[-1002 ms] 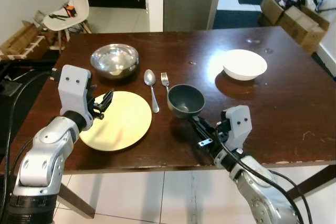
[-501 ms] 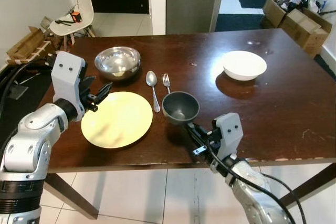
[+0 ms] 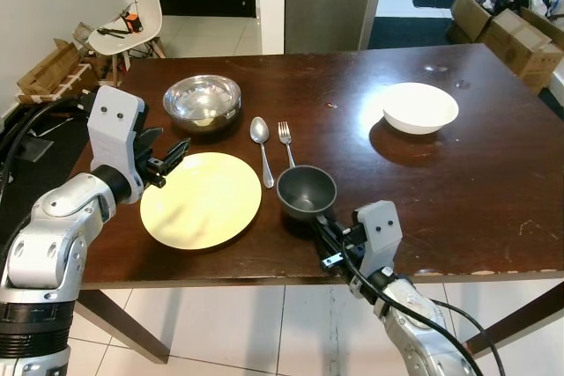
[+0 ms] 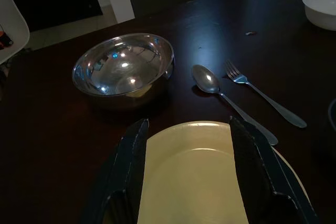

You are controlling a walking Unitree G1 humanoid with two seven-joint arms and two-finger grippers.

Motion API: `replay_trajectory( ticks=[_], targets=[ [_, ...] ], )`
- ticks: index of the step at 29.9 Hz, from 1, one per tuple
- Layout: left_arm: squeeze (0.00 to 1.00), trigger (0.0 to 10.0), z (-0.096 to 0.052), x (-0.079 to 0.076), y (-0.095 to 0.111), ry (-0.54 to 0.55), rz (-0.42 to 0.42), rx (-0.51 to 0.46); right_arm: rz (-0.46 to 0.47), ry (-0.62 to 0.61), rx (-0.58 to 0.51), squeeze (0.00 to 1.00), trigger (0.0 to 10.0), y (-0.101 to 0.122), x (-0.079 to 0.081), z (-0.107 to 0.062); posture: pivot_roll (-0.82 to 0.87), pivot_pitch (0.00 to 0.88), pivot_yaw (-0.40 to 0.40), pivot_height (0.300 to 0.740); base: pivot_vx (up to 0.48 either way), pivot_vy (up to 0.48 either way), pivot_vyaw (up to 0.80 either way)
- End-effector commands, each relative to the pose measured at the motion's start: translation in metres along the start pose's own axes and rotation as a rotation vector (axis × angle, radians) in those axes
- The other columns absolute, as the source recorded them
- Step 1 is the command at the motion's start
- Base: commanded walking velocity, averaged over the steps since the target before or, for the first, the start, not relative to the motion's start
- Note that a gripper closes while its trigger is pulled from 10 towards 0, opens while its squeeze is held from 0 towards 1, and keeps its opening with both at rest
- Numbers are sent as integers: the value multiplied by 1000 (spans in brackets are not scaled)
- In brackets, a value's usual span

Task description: Setting the table

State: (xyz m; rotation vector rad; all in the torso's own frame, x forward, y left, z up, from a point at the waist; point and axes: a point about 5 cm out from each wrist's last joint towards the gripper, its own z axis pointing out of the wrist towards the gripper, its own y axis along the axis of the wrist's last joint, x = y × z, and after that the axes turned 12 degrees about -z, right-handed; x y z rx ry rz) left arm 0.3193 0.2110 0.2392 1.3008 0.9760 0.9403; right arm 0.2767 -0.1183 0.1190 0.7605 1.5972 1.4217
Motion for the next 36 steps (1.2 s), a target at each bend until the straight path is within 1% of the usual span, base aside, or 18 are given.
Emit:
replay_trajectory(
  ticks=[1,10,12,13,14,25,26,27,30,32,33,34,35,36],
  targets=[
    [0,10000,1,0,-5,0,-15,26,-1,-5,19,0,10000,-7,2,-1,44,94,143,740,0,0,0],
    [0,10000,2,0,-5,-1,-17,24,-8,-18,30,0,10000,-14,0,-2,45,90,146,740,0,0,0],
    [0,10000,2,0,-5,0,-17,22,-7,-21,30,820,10000,-15,0,-2,45,90,146,740,0,0,0],
    [0,10000,2,0,-5,0,-17,22,-7,-21,30,820,10000,-15,0,-2,45,90,146,740,0,0,0],
    [0,10000,2,0,-5,0,-17,21,-10,-24,29,1000,10000,-15,0,-2,44,90,146,740,0,0,0],
    [0,10000,5,-4,-6,-7,-25,18,-22,-44,7,1000,10000,-9,-4,-5,31,88,142,740,0,0,0],
    [0,10000,5,-5,-7,-8,-26,18,-23,-45,5,275,10000,-8,-4,-6,29,88,141,740,0,0,0],
    [0,10000,6,-6,-7,-9,-29,19,-23,-45,2,0,10000,-7,-3,-9,25,87,137,740,0,0,0],
    [0,10000,6,-8,-9,-11,-36,19,-13,-47,-2,0,10000,-4,1,-14,21,87,136,740,0,0,0],
    [0,10000,5,-10,-13,-4,-47,25,0,-50,1,0,10000,-2,8,-24,14,88,132,740,0,0,0],
    [0,10000,5,-10,-13,-4,-47,25,0,-50,1,0,10000,-2,8,-24,14,88,132,740,0,0,0],
    [0,10000,2,-12,-19,14,-54,35,6,-59,6,0,10000,0,15,-33,6,90,132,740,0,0,0],
    [0,10000,2,-12,-19,14,-54,35,6,-59,6,0,10000,0,15,-33,6,90,132,740,0,0,0],
    [0,10000,0,-12,-23,34,-58,46,3,-73,10,0,10000,2,18,-39,-10,94,133,740,0,0,0]
  ],
)
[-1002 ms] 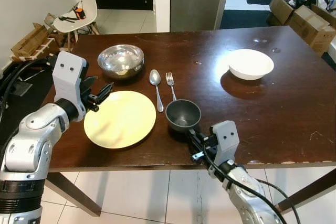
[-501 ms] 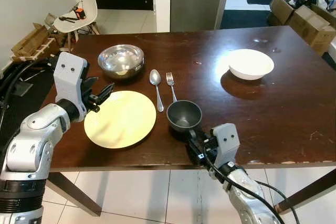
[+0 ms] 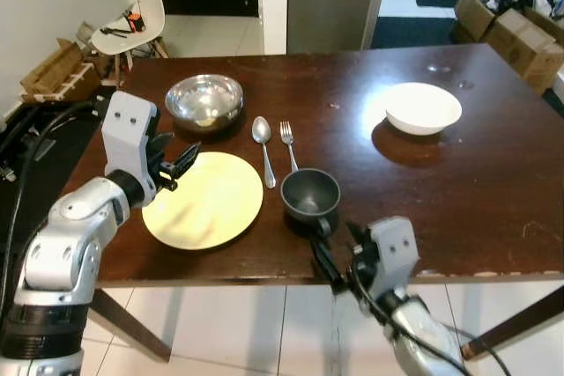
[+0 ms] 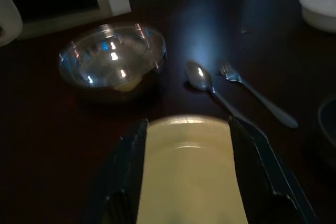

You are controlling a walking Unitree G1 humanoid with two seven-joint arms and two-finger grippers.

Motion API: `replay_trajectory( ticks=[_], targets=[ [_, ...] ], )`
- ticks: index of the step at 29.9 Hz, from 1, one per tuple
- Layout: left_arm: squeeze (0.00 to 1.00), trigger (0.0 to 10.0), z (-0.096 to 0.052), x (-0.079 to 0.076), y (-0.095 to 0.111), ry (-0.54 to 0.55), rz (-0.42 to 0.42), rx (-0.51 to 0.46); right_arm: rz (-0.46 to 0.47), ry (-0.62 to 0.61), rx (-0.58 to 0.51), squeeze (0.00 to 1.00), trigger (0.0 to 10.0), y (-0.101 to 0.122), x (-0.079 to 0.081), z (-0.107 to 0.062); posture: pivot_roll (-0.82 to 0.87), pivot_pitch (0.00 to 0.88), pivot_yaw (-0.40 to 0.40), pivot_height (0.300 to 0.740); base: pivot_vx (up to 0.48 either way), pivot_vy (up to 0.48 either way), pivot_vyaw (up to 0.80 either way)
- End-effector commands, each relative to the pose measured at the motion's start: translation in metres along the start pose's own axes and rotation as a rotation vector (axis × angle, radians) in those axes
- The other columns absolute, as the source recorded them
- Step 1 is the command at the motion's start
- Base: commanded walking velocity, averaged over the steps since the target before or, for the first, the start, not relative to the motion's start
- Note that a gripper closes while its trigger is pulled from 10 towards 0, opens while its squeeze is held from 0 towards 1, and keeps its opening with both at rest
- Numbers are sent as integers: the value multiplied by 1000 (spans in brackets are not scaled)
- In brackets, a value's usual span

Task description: Setting the table

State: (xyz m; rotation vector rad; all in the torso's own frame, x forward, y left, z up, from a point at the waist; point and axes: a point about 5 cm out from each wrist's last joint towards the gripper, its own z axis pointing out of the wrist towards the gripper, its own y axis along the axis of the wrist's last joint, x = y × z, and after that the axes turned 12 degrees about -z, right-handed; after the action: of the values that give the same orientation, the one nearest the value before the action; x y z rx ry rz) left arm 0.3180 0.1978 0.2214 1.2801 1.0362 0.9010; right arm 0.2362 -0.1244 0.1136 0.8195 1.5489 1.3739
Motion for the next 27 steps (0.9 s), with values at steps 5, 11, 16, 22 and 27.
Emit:
replay_trajectory(
  ticks=[5,11,16,22,27],
  targets=[
    [0,10000,-8,0,-13,62,-15,47,-34,-101,-10,0,10000,17,-8,-17,-30,99,131,740,0,0,0],
    [0,10000,-16,-2,-19,77,-27,73,-150,-207,-67,0,10000,43,-27,-28,-65,97,130,740,0,0,0],
    [0,10000,-21,-3,-23,94,-28,76,-214,-197,-122,0,10000,61,-33,-20,-85,77,110,740,0,0,0],
    [0,10000,-38,-8,-40,256,-142,38,-181,-152,-134,0,10000,65,-41,-3,-70,38,41,740,0,0,0],
    [0,10000,-43,-9,-47,302,-177,-1,-157,-132,-112,0,10000,64,-43,-3,-77,27,7,740,0,0,0]
  ],
)
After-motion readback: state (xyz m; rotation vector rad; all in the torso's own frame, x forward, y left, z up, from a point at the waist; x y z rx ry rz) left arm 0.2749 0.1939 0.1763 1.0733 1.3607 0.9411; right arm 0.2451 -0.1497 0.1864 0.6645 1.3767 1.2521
